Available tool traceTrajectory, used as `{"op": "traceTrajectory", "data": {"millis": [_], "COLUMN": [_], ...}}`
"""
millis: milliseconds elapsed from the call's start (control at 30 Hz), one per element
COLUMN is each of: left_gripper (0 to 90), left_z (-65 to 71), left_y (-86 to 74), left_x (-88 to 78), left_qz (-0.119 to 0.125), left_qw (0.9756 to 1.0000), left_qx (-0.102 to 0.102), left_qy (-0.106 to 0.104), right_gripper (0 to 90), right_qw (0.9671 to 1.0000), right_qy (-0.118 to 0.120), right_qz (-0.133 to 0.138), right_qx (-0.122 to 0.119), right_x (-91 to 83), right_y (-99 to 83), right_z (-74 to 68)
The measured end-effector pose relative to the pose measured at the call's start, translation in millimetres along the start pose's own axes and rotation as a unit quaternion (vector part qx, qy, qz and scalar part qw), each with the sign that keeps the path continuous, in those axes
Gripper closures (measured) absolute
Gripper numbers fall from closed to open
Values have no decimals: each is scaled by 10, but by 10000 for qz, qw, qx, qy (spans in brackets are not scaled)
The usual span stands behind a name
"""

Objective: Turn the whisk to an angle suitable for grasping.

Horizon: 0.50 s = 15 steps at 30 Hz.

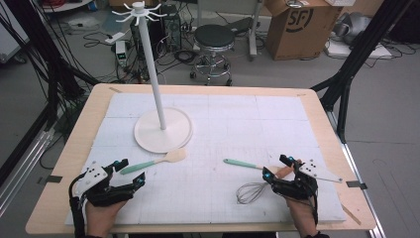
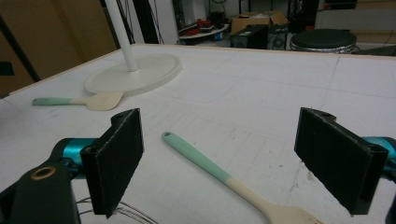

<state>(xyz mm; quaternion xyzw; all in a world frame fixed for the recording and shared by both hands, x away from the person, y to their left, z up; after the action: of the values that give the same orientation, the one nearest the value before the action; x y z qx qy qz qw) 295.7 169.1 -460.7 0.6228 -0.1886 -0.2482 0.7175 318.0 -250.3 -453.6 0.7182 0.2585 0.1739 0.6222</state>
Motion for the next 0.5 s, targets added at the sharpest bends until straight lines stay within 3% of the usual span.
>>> {"op": "traceTrajectory", "data": {"millis": [233,367,433,500], "left_gripper": [203,202,203,203], "left_z": [-3,-7,-10,-13], "left_y": [10,10,7,6], "left_x": [-14,-29,-32,-34], "left_qz": [44,37,25,28], "left_qw": [10000,10000,10000,10000], "left_qx": [-2,10,15,15], "left_qy": [-14,-2,15,16], "right_gripper": [150,162,257,298], "right_qw": [9997,9997,9991,9982], "right_qy": [-98,-221,-368,-544], "right_qz": [78,45,47,53], "right_qx": [214,114,209,253], "right_x": [-41,-46,-56,-71], "right_y": [42,98,116,108], "right_z": [72,162,266,383]}}
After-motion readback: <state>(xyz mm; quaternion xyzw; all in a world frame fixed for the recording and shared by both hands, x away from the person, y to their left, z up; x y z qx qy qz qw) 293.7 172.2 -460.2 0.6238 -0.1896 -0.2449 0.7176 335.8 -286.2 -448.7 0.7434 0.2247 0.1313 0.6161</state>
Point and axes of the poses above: each handheld gripper's, and its own axes: x roughly forward along the jaws, y roughly out of its top, z roughly to its right, the point moved 10 cm from there along x, roughly forward along the jaws, and after that the axes turned 11 degrees about z, right-handed, at the moved point
